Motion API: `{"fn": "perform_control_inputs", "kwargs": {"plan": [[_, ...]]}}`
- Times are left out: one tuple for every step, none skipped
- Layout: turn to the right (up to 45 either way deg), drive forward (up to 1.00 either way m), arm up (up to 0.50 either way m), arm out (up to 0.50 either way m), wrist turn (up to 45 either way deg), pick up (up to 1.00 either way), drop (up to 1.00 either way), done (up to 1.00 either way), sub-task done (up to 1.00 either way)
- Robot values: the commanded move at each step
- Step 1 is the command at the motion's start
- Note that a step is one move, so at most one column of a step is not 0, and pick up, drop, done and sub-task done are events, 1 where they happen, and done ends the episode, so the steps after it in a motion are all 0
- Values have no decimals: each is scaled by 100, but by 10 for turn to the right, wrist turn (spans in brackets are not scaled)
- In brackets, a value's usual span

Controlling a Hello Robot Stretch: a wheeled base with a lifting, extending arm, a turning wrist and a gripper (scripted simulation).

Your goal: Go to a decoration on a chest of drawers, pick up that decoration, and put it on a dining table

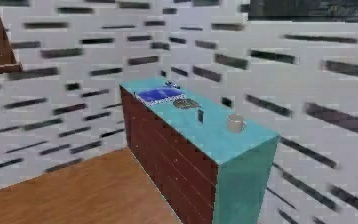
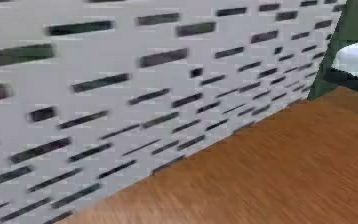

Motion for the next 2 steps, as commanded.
{"fn": "perform_control_inputs", "kwargs": {"plan": [[-360, 0, 0, 0, 0, 0, 0, 0, 0], [0, 25, 0, 0, 0, 0, 0, 0, 0]]}}
